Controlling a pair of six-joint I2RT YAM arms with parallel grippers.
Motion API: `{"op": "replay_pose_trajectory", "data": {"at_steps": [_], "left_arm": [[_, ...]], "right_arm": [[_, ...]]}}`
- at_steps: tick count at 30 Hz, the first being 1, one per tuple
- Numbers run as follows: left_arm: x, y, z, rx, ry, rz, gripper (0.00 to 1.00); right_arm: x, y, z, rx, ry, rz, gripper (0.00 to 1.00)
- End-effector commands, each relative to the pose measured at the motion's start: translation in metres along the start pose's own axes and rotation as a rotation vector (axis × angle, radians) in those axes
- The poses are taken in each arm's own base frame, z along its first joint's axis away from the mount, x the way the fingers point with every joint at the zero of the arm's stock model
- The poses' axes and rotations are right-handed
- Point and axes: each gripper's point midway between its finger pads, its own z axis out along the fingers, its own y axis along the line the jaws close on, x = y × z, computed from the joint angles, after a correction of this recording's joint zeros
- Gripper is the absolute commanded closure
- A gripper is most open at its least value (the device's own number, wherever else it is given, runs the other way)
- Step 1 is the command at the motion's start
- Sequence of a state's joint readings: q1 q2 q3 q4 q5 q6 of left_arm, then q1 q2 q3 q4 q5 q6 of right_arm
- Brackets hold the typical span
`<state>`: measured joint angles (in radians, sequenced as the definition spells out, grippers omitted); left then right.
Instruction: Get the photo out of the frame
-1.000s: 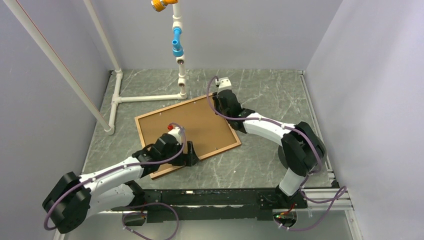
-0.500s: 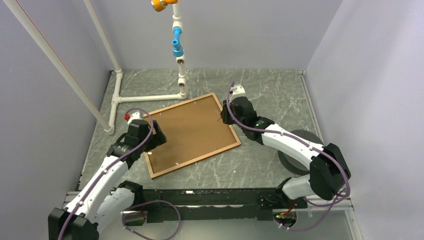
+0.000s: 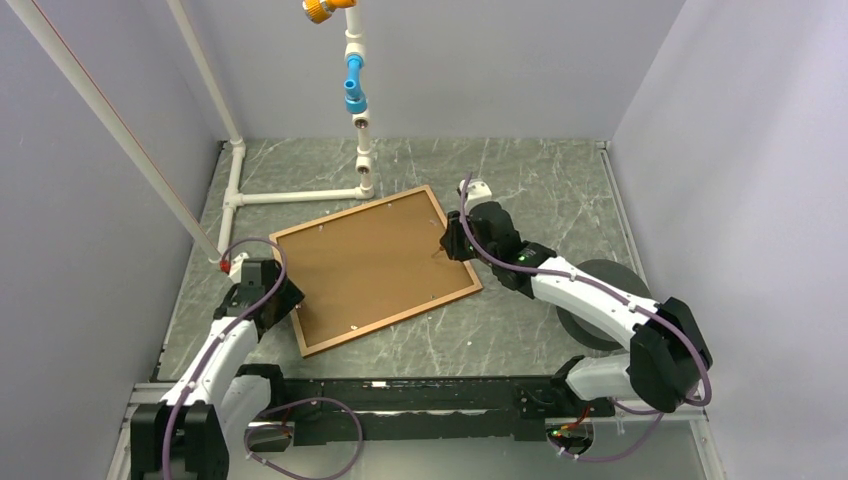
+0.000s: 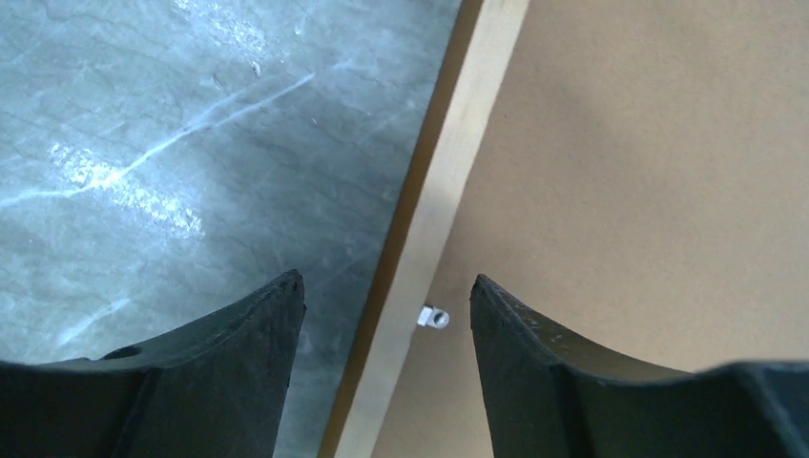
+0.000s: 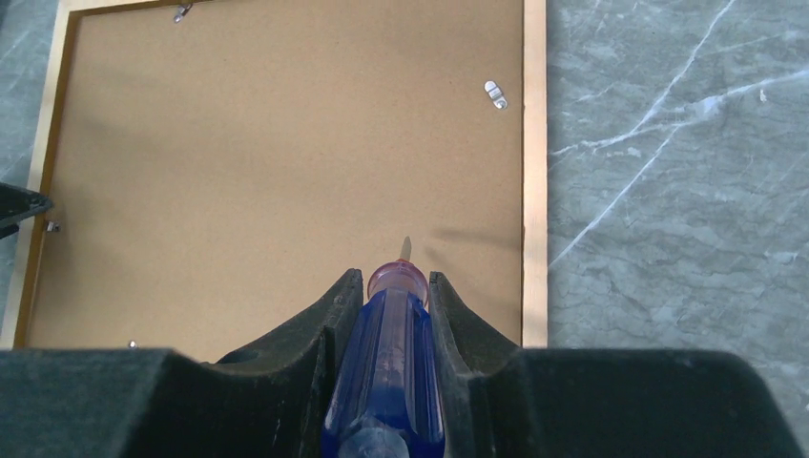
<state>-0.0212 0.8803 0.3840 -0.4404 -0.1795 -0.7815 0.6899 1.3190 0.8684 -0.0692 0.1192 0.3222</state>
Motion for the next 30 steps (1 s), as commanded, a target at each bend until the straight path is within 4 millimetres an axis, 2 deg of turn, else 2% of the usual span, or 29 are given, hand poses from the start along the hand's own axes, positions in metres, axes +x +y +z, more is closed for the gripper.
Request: {"op": "replay_pose_trajectory", "data": {"at_steps": [1, 3, 9, 12, 14, 15, 21, 25, 30], "left_arm": [[-0.018, -0.009, 0.012, 0.044, -0.090, -0.029, 0.37], [-0.020, -0.012, 0.014, 0.053, -0.095, -0.030, 0.40], [-0.031, -0.008, 0.024, 0.006, -0.107, -0.058, 0.36], [-0.033, -0.015, 0.028, 0.029, -0.100, -0.056, 0.47], [-0.034, -0.022, 0.030, 0.067, -0.098, -0.018, 0.63], [-0.032, -0.025, 0.032, 0.085, -0.091, 0.001, 0.67], [-0.017, -0.048, 0.034, 0.219, -0.033, 0.093, 0.91], [0.002, -0.068, 0.029, 0.284, 0.010, 0.187, 0.97], [0.032, -0.088, 0.025, 0.368, 0.091, 0.302, 1.00]], "right_arm": [[-0.015, 0.012, -0.008, -0.061, -0.069, 0.016, 1.00], [-0.012, 0.011, -0.008, -0.062, -0.061, 0.016, 1.00], [-0.009, 0.011, -0.007, -0.061, -0.055, 0.015, 1.00], [-0.011, 0.012, -0.006, -0.063, -0.057, 0.017, 1.00], [-0.013, 0.013, -0.006, -0.067, -0.059, 0.018, 1.00], [-0.014, 0.013, -0.006, -0.067, -0.060, 0.018, 1.00], [-0.014, 0.010, -0.002, -0.048, -0.060, 0.016, 1.00], [-0.022, 0.001, 0.003, 0.020, -0.078, 0.037, 1.00], [-0.044, -0.012, 0.016, 0.114, -0.109, 0.061, 1.00]]}}
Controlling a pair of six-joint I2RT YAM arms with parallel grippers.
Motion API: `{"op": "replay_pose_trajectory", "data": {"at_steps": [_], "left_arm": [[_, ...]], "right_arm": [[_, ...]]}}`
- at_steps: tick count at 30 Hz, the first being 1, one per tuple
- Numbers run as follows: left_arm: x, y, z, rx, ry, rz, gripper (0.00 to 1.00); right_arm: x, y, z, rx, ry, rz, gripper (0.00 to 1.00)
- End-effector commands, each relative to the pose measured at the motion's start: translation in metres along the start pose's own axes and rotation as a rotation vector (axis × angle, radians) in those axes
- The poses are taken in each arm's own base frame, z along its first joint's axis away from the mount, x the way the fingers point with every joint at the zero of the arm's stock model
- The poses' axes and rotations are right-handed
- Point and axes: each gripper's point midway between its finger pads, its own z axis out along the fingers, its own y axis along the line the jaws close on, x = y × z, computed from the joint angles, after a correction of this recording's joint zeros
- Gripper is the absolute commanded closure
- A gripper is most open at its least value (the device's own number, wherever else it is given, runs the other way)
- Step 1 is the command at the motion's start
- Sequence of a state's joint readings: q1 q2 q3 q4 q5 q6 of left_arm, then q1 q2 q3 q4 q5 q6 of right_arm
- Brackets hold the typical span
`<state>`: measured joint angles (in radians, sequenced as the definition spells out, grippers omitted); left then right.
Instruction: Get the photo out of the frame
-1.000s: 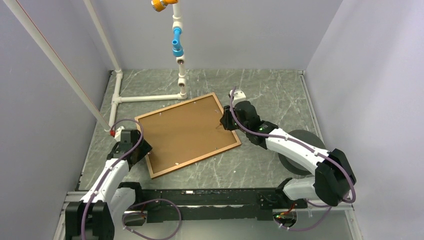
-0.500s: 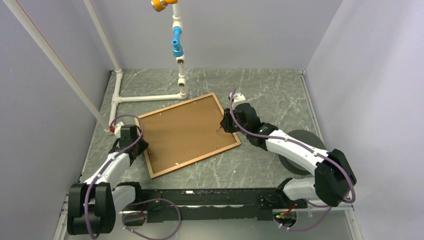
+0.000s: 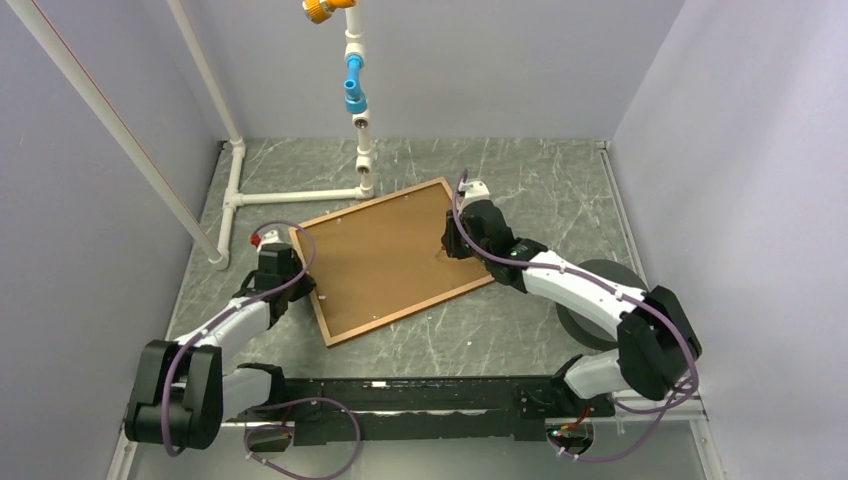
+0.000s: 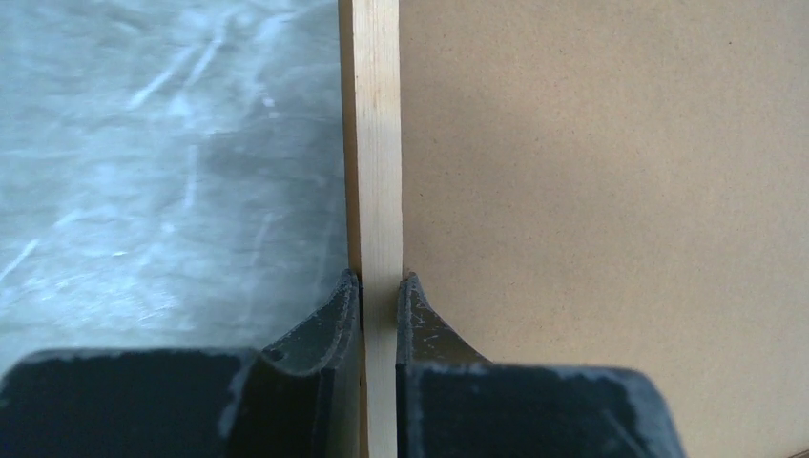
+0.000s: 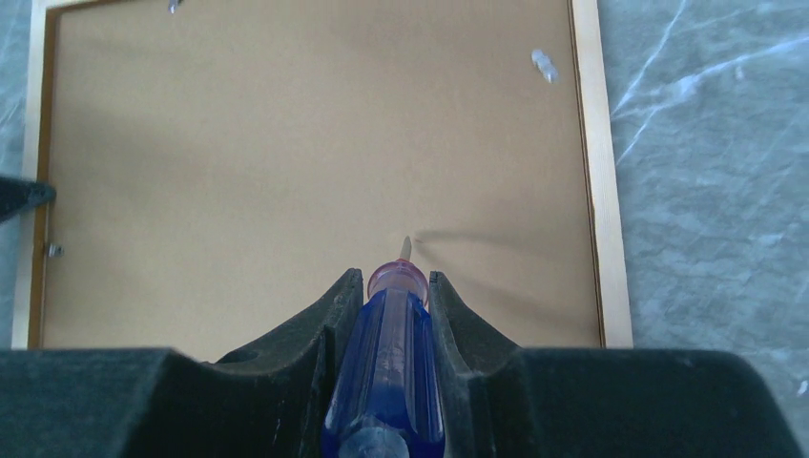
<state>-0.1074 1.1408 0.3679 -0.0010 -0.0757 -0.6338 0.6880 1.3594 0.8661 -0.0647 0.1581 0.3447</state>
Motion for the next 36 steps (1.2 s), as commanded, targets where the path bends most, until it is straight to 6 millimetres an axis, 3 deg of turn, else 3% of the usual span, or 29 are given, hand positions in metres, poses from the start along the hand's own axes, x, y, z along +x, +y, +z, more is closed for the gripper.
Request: {"op": "replay_pose_trajectory", "data": {"at_steps": [1, 7, 12, 16, 24, 36], "left_arm": [[0.032, -0.036, -0.004, 0.170, 0.133, 0.106, 1.00], [0.043, -0.053, -0.015, 0.262, 0.155, 0.144, 1.00], [0.052, -0.053, -0.015, 0.275, 0.184, 0.161, 1.00], [0.055, -0.054, -0.014, 0.278, 0.200, 0.151, 1.00], [0.065, -0.049, -0.010, 0.260, 0.236, 0.130, 1.00], [0.066, -0.045, -0.010, 0.232, 0.242, 0.119, 1.00]], "right_arm": [[-0.060, -0.003, 0.008, 0.077, -0.137, 0.045, 1.00], [-0.088, -0.038, 0.025, 0.156, -0.180, 0.117, 1.00], [-0.100, -0.046, 0.039, 0.155, -0.173, 0.097, 1.00], [-0.096, -0.053, 0.041, 0.210, -0.143, 0.069, 1.00], [-0.092, -0.034, 0.047, 0.179, -0.154, -0.046, 1.00], [-0.081, -0.046, 0.071, 0.272, -0.118, -0.080, 1.00]]}}
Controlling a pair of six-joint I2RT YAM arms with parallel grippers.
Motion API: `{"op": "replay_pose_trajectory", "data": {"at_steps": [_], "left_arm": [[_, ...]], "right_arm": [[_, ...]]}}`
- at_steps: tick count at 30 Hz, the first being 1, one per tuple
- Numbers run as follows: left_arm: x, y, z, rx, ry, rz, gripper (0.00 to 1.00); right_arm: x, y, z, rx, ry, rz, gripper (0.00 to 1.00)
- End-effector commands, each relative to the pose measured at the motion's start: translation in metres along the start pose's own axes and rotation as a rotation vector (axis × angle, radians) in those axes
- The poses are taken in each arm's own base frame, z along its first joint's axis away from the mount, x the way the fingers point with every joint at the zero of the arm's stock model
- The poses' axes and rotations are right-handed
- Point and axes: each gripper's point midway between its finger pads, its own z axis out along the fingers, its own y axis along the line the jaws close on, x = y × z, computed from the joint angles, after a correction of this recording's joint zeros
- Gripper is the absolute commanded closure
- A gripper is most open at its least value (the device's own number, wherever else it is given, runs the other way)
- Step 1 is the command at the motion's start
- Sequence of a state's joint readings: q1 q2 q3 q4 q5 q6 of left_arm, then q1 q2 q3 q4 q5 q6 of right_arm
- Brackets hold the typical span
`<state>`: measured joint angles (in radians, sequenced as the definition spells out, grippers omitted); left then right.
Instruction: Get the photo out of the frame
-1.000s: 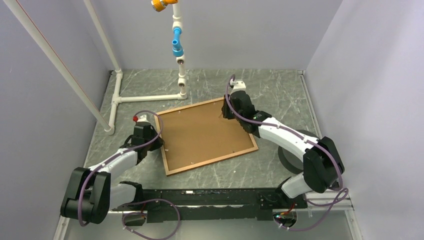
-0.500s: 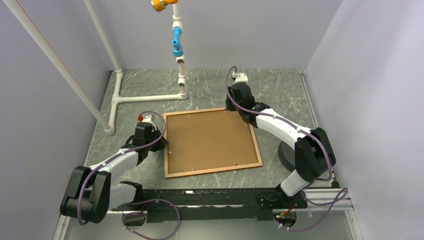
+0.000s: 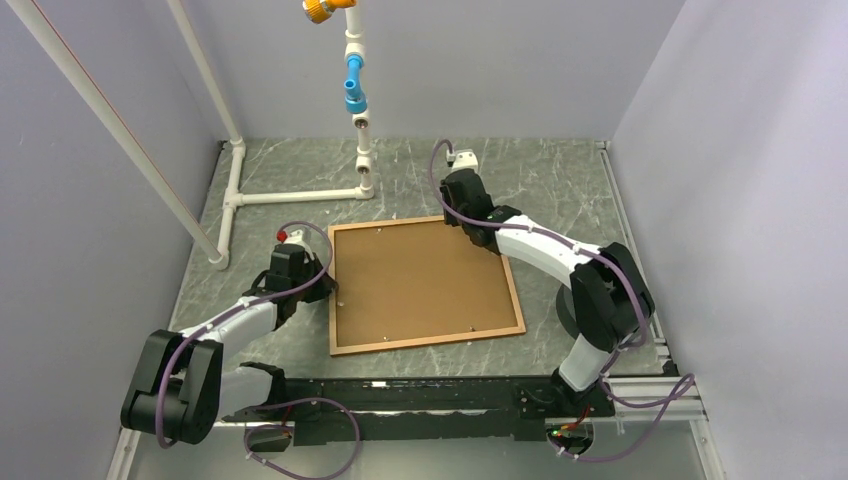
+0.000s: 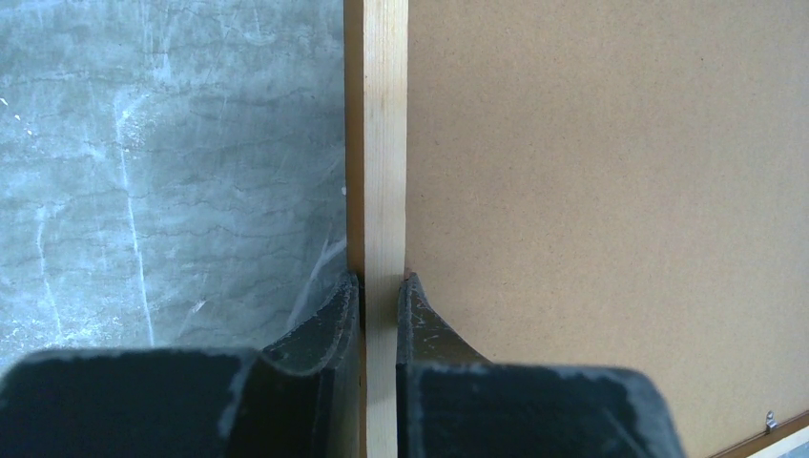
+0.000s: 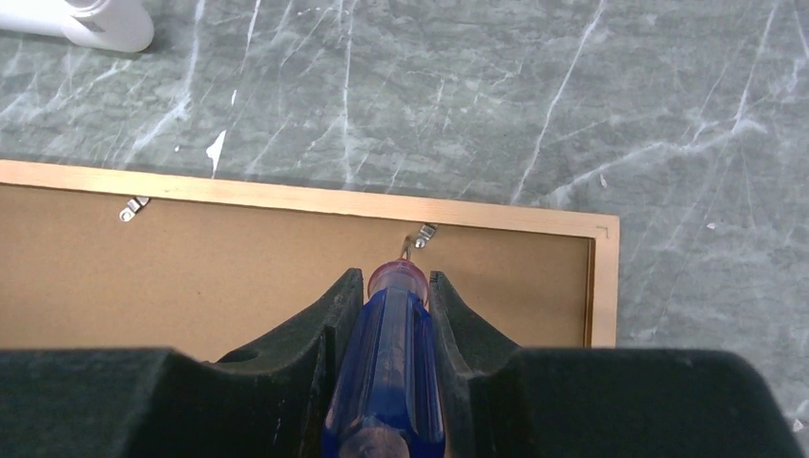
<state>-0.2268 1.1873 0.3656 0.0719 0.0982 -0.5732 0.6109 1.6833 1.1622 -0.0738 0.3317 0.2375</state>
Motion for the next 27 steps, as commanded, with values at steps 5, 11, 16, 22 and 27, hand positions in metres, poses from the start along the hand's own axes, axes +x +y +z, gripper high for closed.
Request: {"op": "replay_pose_trajectory", "data": {"at_steps": [5, 11, 16, 22, 27], "left_arm": [[0.032, 0.000, -0.001, 0.017, 0.124, -0.044, 1.00], [0.031, 0.003, -0.003, 0.001, 0.112, -0.049, 1.00], [0.031, 0.007, -0.003, -0.028, 0.104, -0.068, 1.00], [0.036, 0.009, -0.002, -0.042, 0.122, -0.096, 1.00], [0.035, 0.008, -0.002, -0.036, 0.122, -0.095, 1.00]], "right_arm": [[-0.026, -0.002, 0.009, 0.044, -0.083, 0.000, 1.00], [-0.018, -0.020, 0.010, 0.186, -0.036, -0.013, 1.00], [-0.007, -0.026, 0.003, 0.273, 0.021, -0.013, 1.00], [0.010, -0.027, 0.002, 0.322, 0.125, 0.037, 1.00], [0.004, 0.000, 0.002, 0.141, 0.095, 0.047, 1.00]]}}
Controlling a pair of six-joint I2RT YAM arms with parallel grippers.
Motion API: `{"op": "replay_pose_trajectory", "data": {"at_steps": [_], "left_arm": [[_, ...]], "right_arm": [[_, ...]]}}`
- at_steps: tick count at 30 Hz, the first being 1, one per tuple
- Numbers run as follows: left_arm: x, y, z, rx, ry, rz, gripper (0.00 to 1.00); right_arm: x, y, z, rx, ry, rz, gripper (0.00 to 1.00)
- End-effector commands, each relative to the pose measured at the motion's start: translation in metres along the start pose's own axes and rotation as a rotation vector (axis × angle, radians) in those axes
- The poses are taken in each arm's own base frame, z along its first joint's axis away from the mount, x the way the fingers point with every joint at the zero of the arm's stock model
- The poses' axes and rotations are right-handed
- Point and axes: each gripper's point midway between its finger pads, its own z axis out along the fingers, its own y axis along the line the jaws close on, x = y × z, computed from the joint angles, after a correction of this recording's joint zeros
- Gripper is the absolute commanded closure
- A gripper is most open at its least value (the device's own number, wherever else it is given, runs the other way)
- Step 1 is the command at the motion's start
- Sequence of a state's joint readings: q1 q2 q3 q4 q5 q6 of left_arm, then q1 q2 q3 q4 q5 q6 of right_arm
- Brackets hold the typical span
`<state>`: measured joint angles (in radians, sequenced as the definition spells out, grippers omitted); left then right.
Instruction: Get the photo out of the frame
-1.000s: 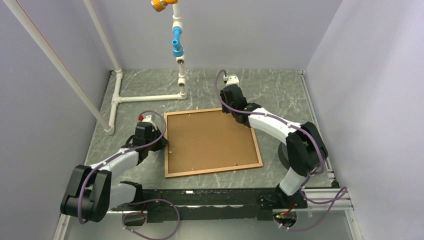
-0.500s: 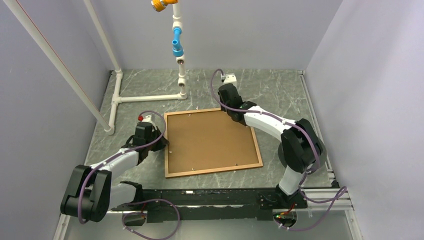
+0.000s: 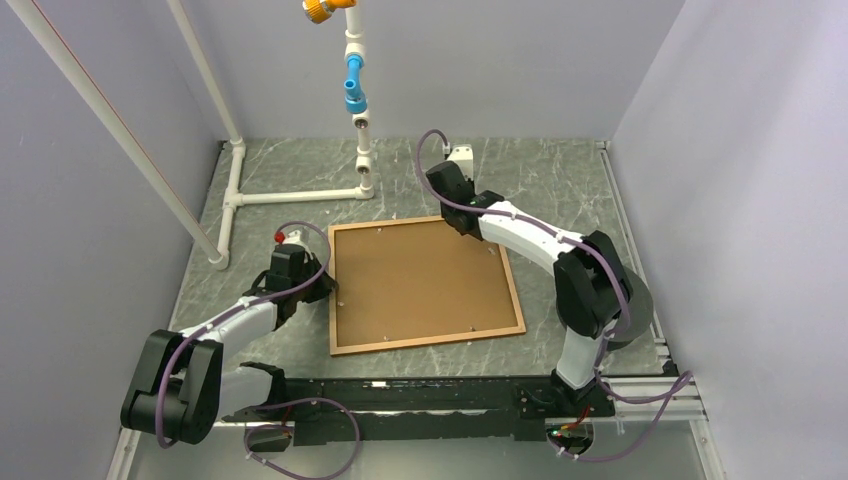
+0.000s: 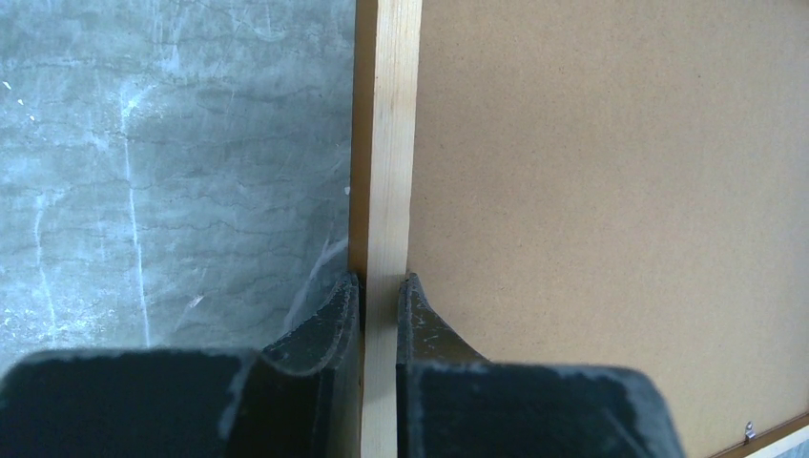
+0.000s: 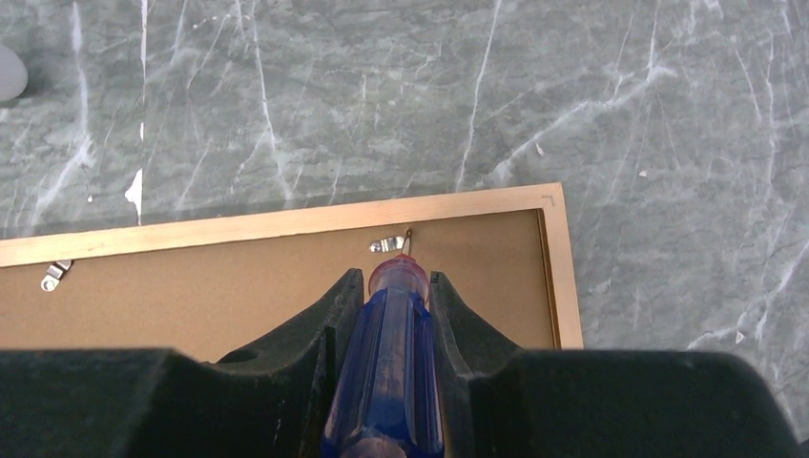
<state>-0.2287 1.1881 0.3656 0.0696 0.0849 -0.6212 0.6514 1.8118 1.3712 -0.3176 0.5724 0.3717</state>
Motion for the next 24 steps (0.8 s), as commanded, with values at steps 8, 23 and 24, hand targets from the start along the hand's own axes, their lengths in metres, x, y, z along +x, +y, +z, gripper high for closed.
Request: {"op": "replay_pose_trajectory", "data": {"at_steps": [8, 23, 24], "left_arm": [[0.036, 0.008, -0.004, -0.010, 0.126, -0.050, 1.00], [0.031, -0.006, -0.004, 0.025, 0.150, -0.074, 0.78], [0.032, -0.004, -0.005, 0.015, 0.158, -0.072, 0.74]], "right_arm": [[-0.012, -0.004, -0.014, -0.046, -0.050, -0.055, 1.00], [-0.006, 0.003, -0.088, -0.299, -0.096, 0.053, 1.00], [-0.003, 0.007, -0.095, -0.334, -0.096, 0.061, 1.00]]}}
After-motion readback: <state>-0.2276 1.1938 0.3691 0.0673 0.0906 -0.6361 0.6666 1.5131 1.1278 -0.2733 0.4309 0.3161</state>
